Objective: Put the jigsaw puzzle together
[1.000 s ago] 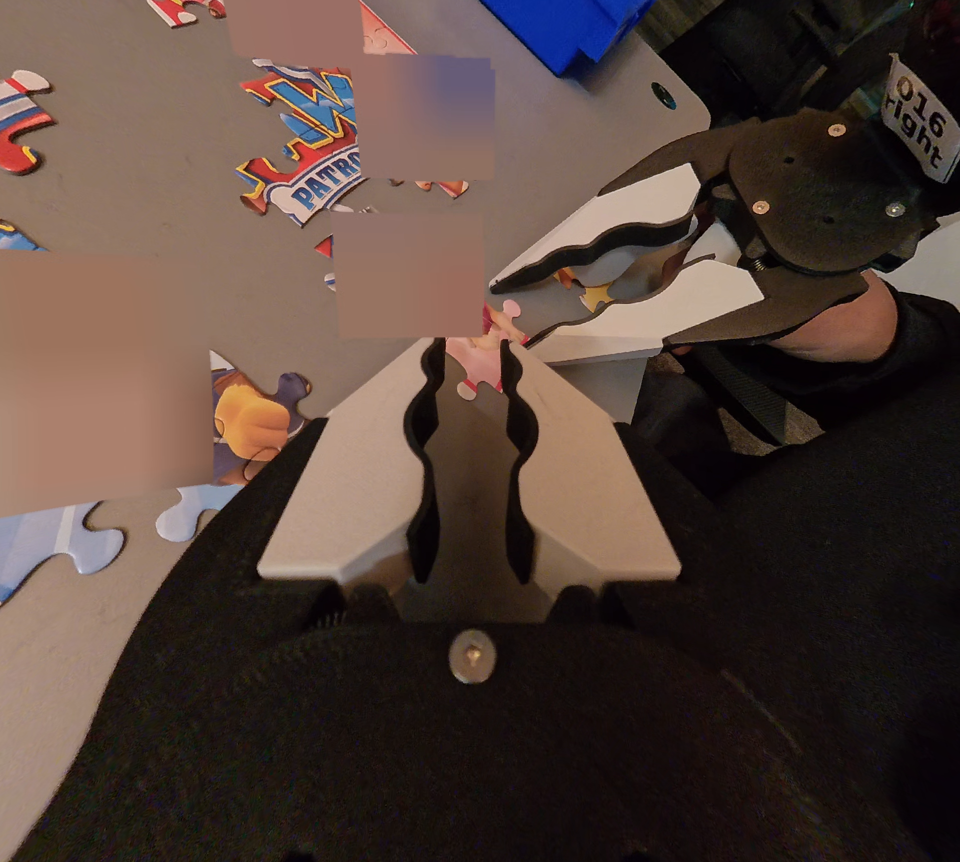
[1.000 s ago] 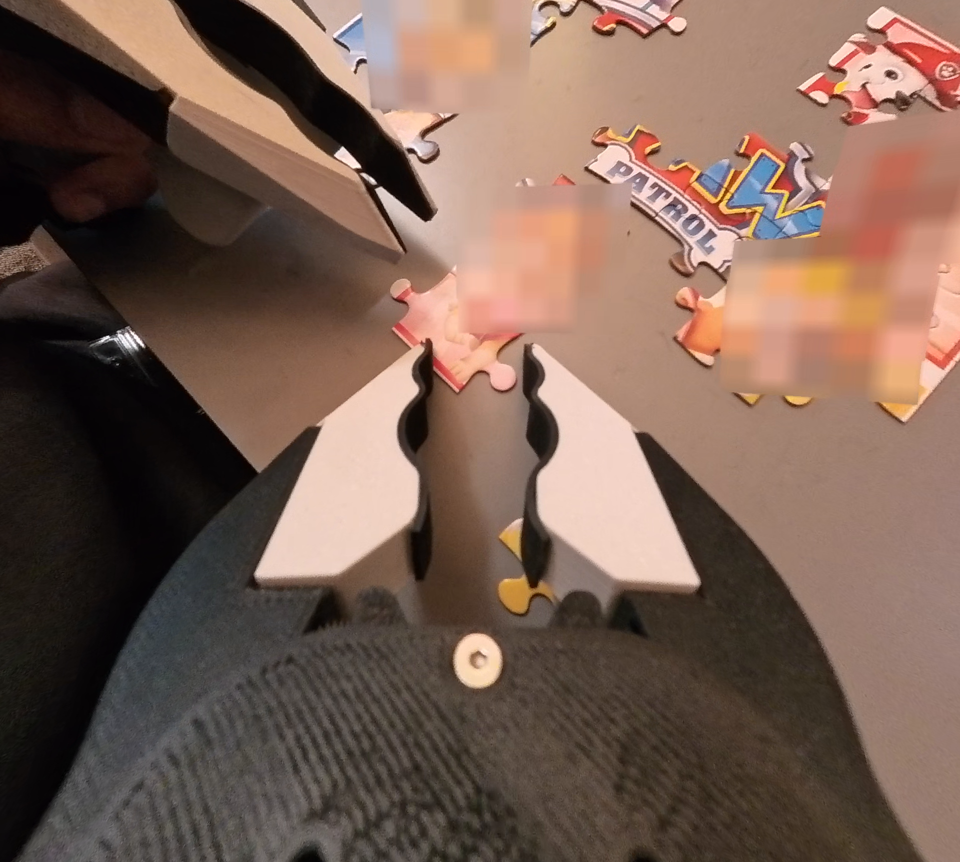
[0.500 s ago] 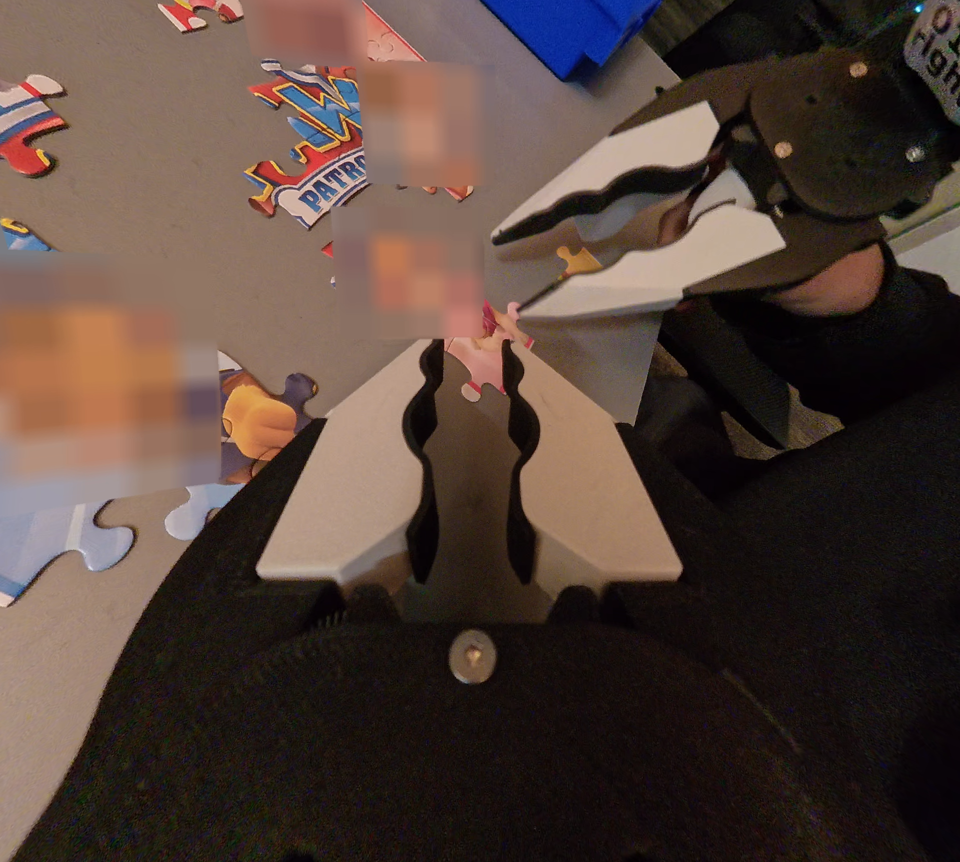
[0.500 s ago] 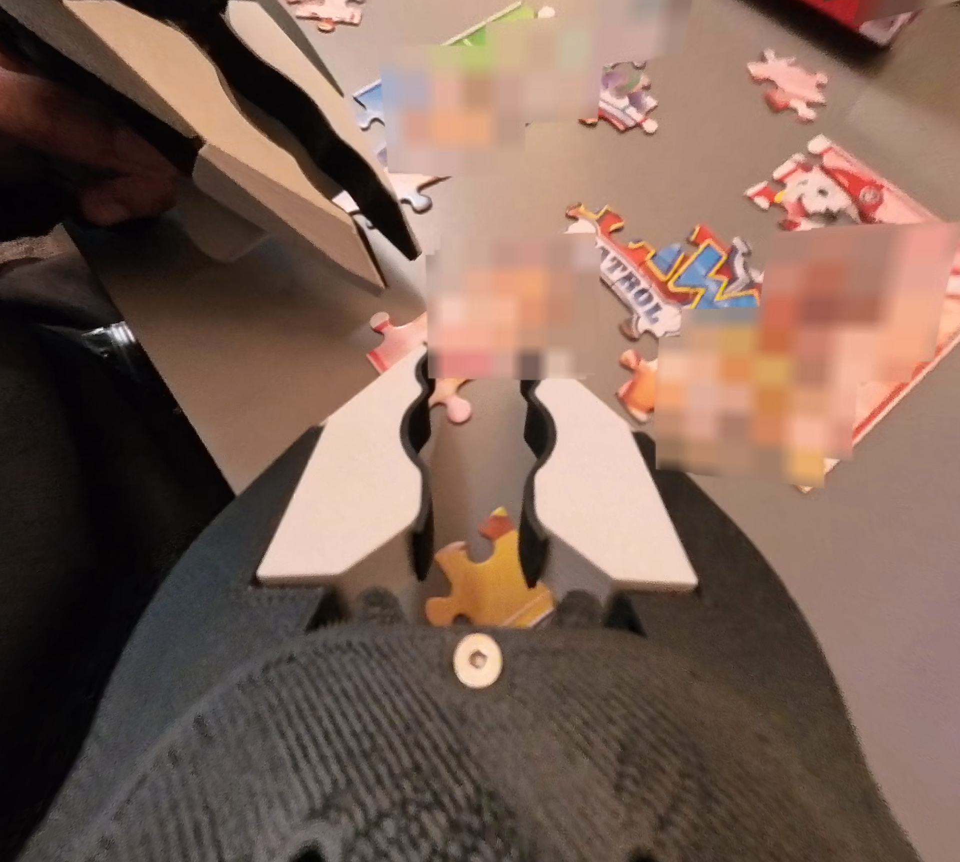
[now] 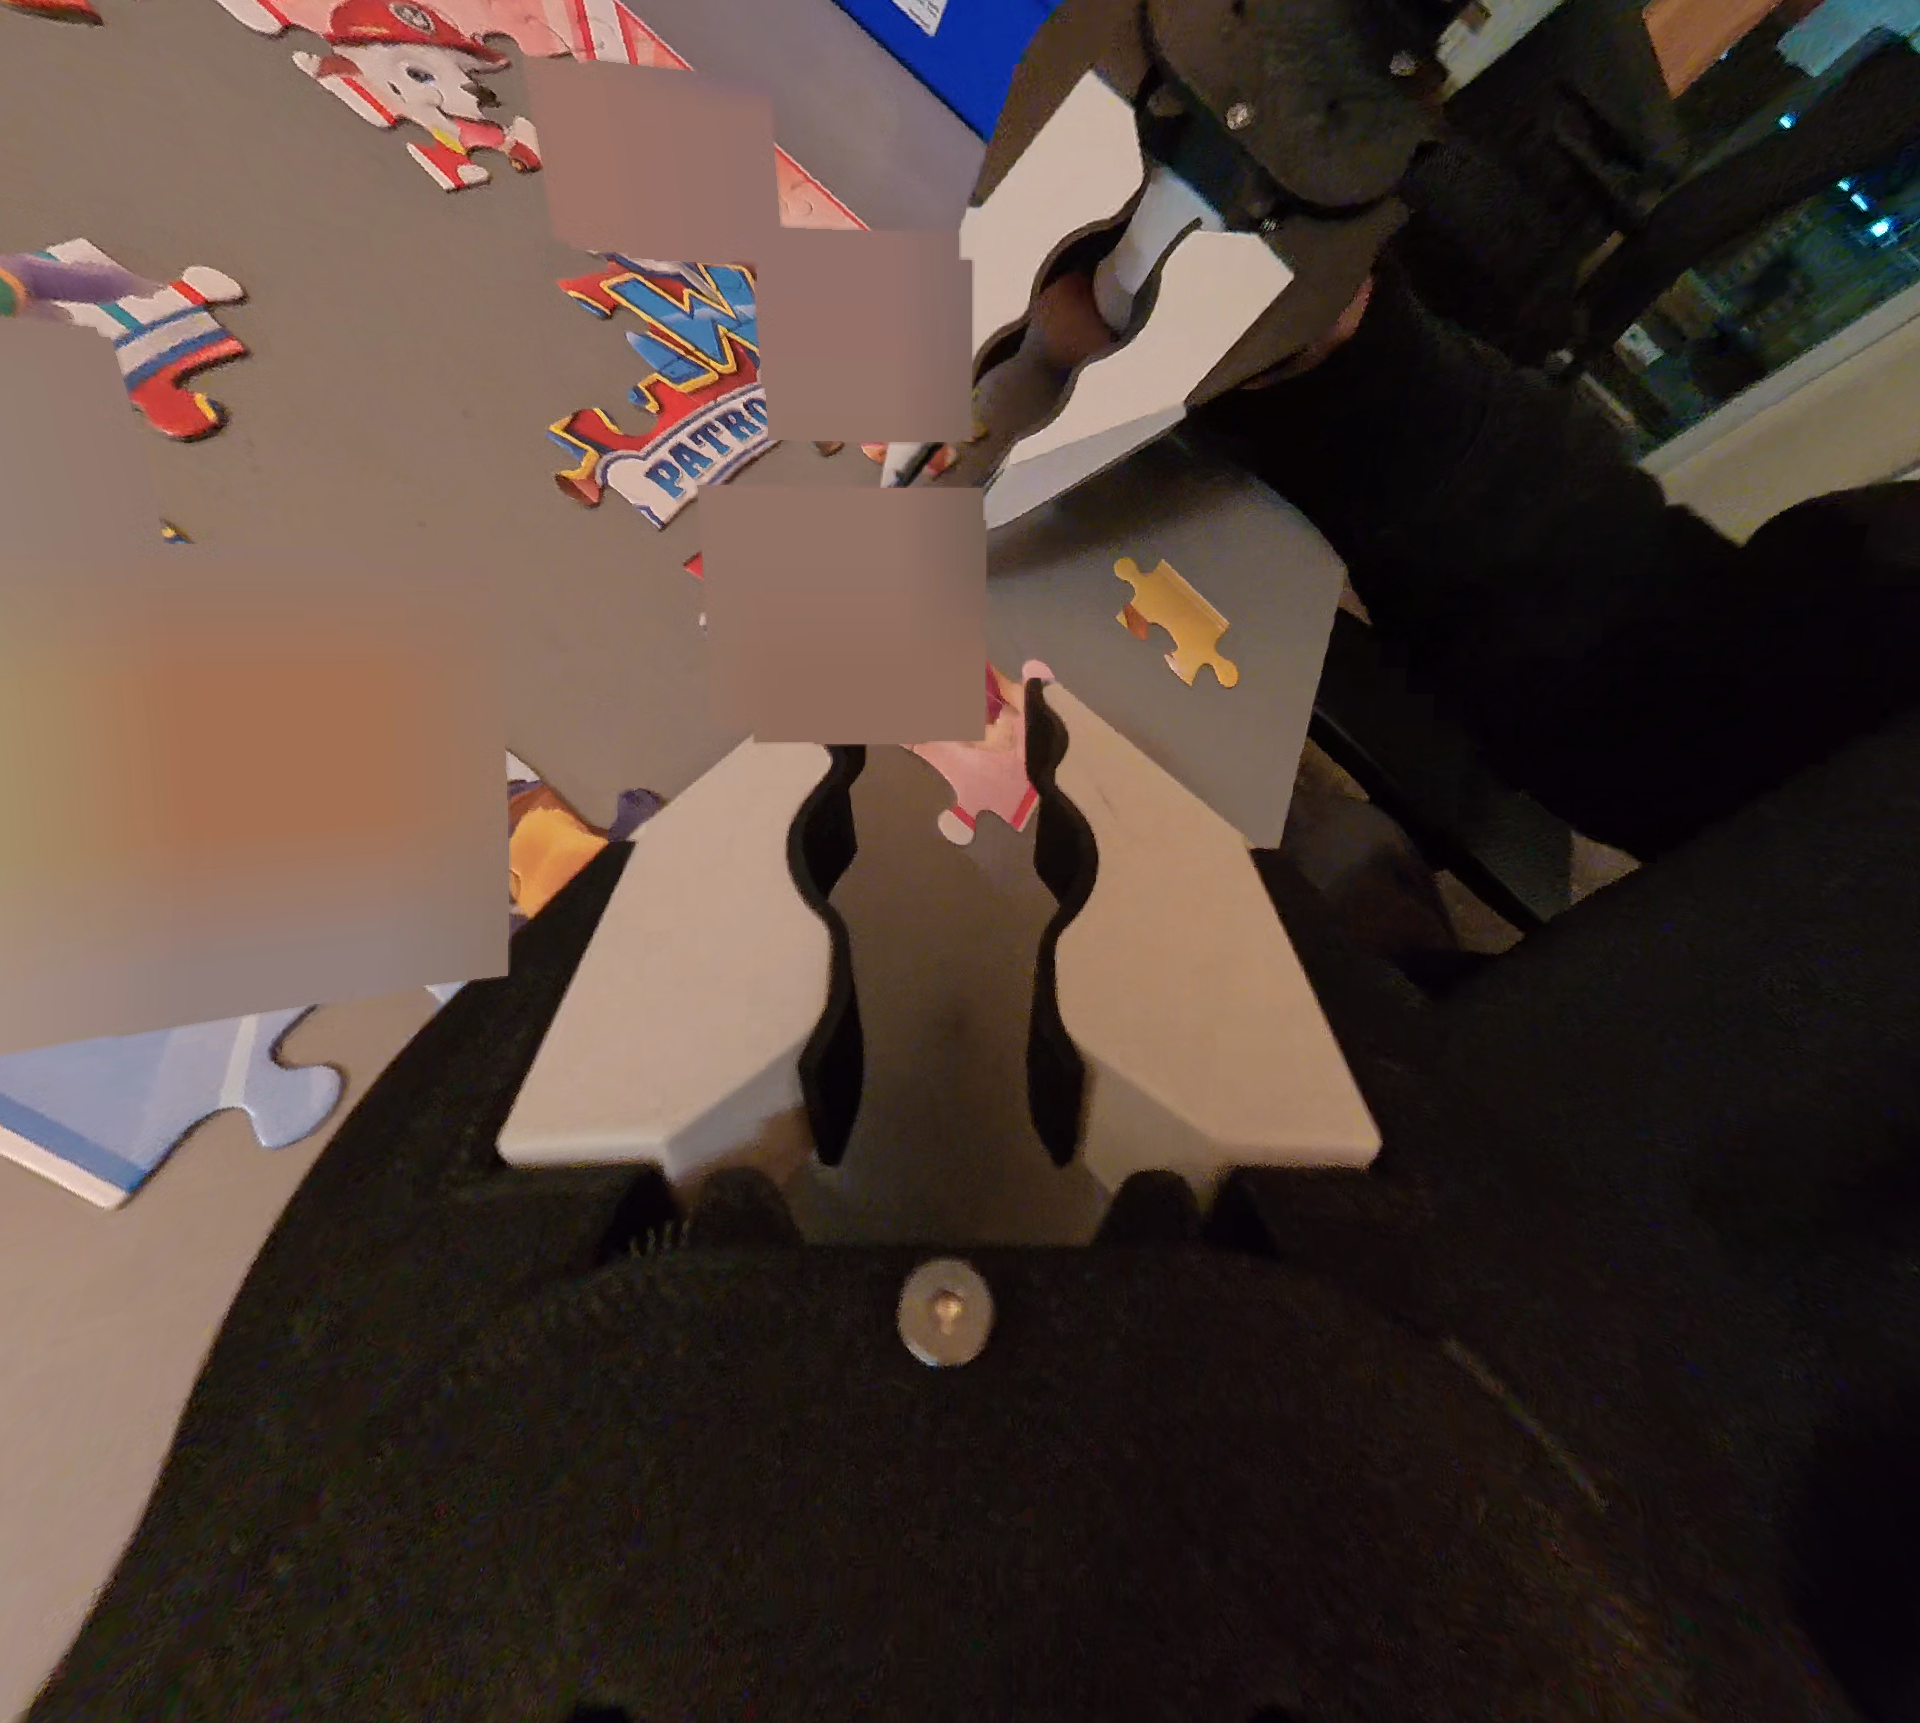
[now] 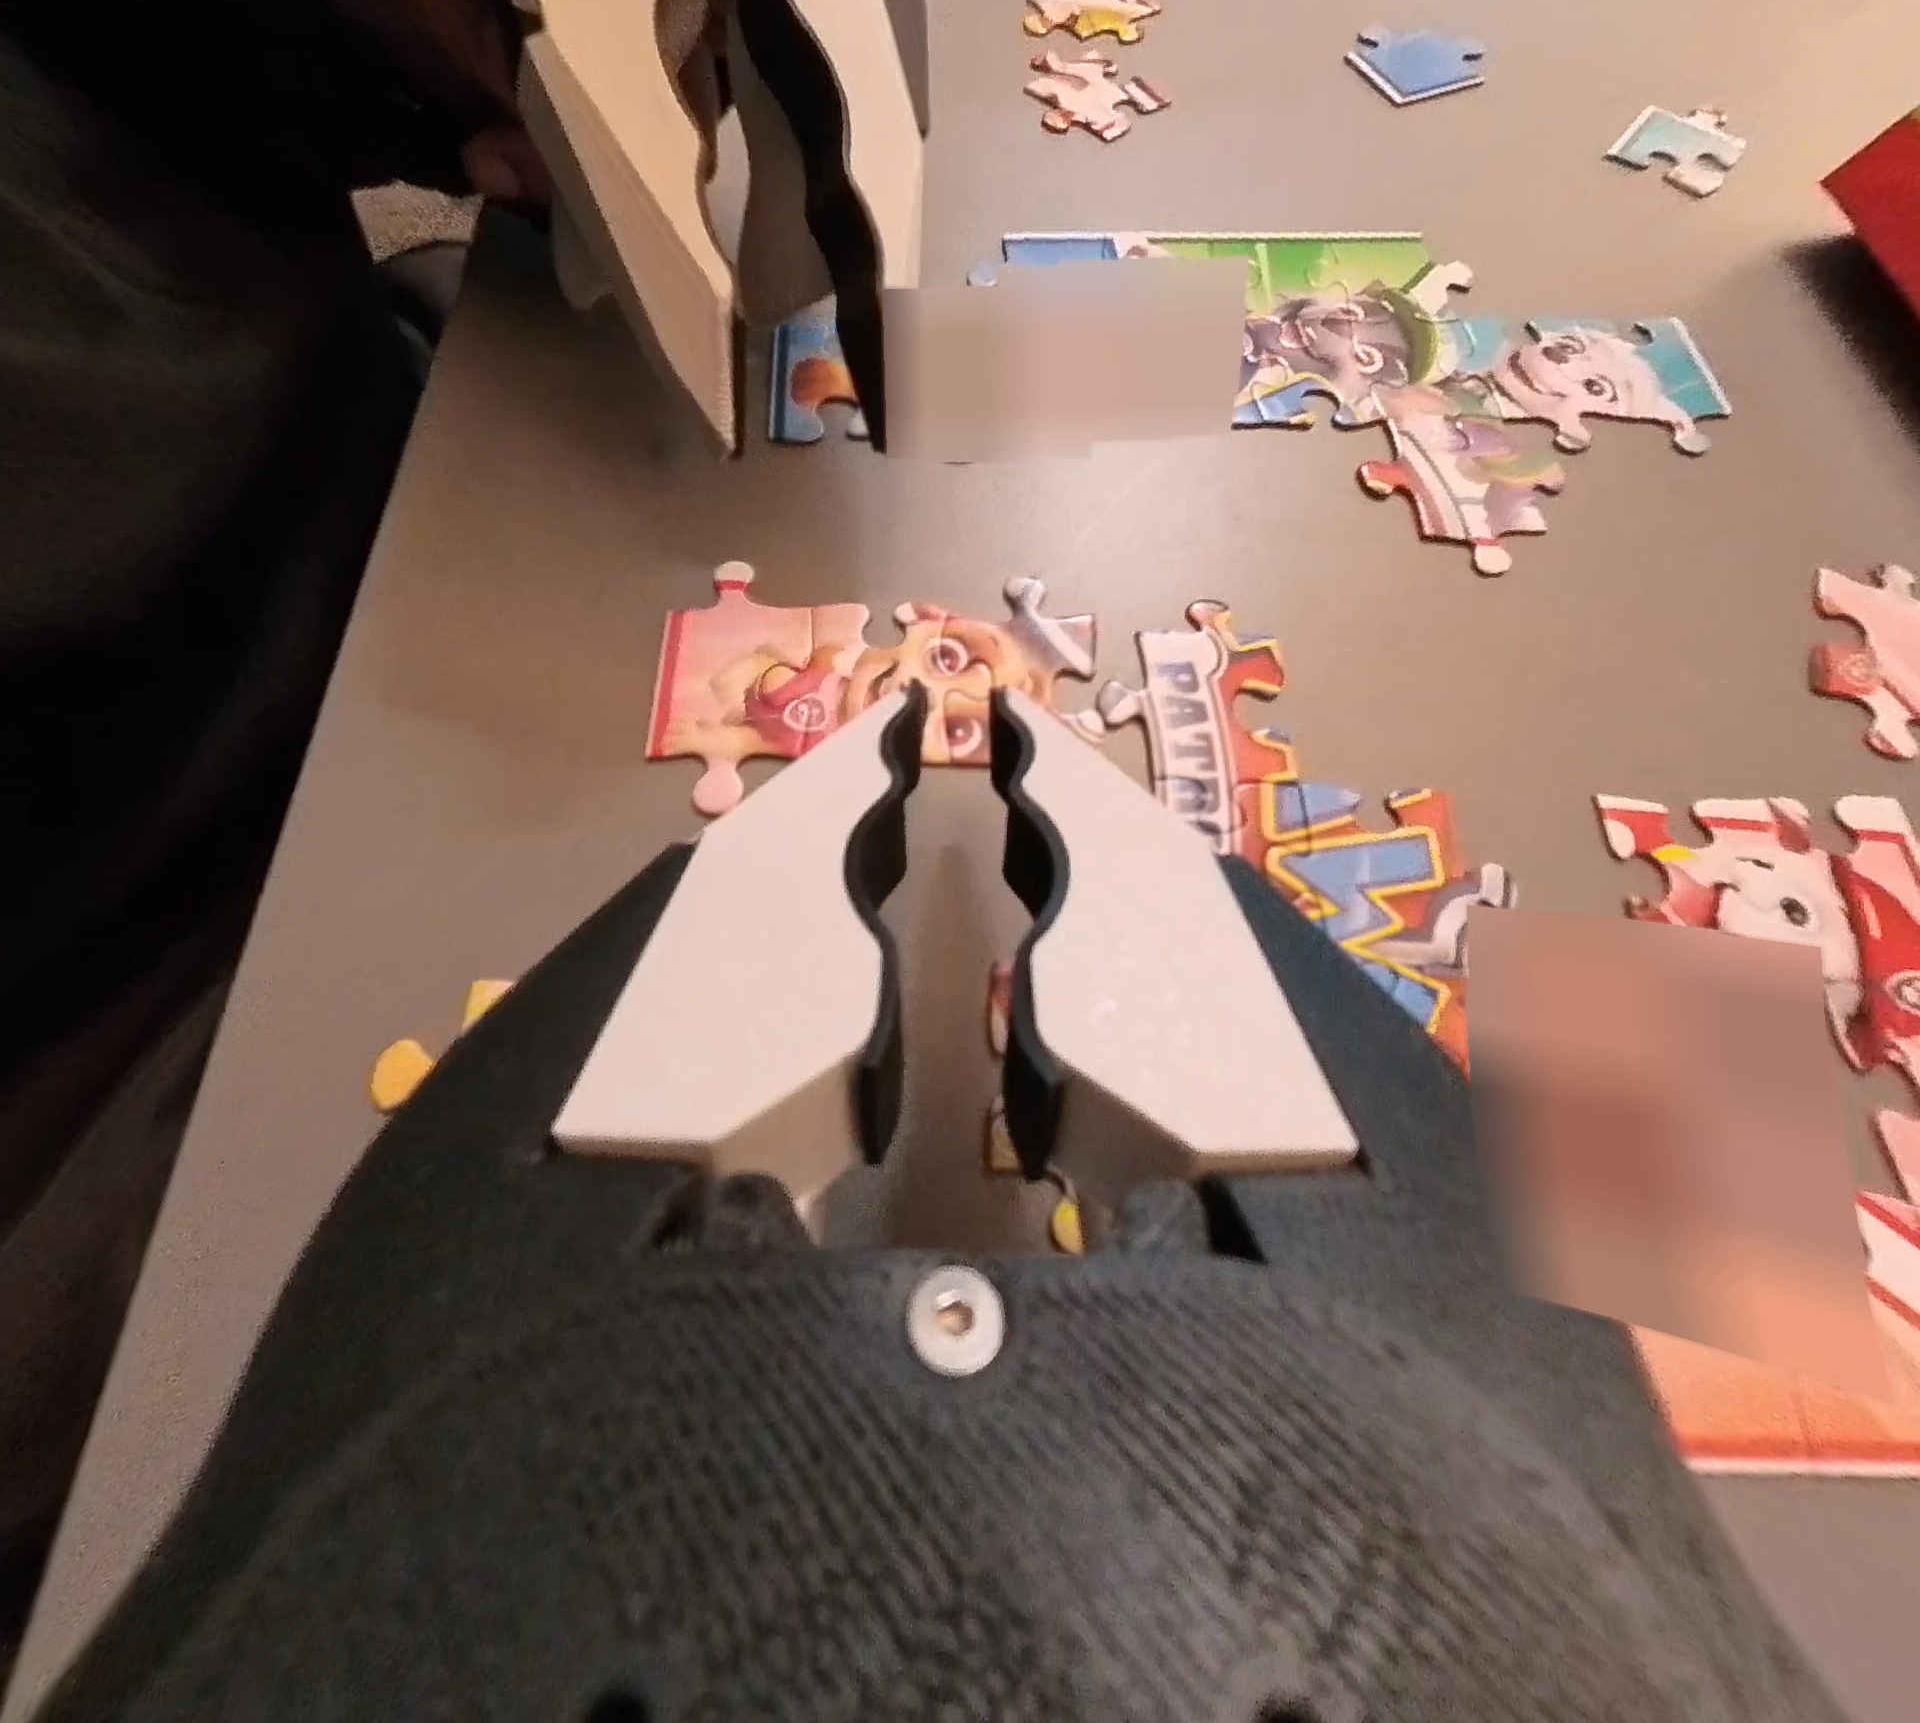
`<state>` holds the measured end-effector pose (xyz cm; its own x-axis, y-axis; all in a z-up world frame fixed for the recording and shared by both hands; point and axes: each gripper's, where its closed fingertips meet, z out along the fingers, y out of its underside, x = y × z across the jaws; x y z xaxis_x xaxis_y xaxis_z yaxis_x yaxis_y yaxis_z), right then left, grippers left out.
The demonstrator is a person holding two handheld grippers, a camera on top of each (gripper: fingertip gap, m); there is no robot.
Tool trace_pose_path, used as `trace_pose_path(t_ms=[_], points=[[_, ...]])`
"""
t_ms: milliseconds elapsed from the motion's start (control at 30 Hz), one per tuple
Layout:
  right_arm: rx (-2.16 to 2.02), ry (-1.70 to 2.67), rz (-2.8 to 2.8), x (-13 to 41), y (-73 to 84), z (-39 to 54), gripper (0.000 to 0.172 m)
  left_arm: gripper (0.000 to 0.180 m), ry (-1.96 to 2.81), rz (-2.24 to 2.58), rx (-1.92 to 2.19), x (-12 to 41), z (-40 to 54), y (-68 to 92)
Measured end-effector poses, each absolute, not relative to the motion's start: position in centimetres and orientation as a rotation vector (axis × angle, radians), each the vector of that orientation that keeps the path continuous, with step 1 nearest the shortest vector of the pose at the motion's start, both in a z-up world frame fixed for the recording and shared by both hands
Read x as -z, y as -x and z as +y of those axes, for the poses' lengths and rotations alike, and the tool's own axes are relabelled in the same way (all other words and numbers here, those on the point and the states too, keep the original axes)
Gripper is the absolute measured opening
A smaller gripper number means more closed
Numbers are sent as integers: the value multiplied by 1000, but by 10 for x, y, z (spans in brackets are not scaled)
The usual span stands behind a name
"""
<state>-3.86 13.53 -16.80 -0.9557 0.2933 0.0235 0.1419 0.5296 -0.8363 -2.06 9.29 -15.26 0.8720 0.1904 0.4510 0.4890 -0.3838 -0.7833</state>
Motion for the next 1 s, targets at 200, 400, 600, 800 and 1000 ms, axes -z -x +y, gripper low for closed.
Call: trace_pose_path(t_ms=[200,400,600,800,1000], points=[[-1447,352,-2516,156,33,146,0,29,1866,-376,341,134,104,36],[-1441,403,-2591,164,30,146,9,28,1766,-263,215,112,116,52],[-1299,389,-2676,182,28,143,14,27,1709,-233,140,105,108,52],[-1261,391,-2709,187,26,143,17,29,1674,-284,245,104,106,56],[-1263,393,-2715,187,26,143,18,28,1676,-283,248,105,106,56]])
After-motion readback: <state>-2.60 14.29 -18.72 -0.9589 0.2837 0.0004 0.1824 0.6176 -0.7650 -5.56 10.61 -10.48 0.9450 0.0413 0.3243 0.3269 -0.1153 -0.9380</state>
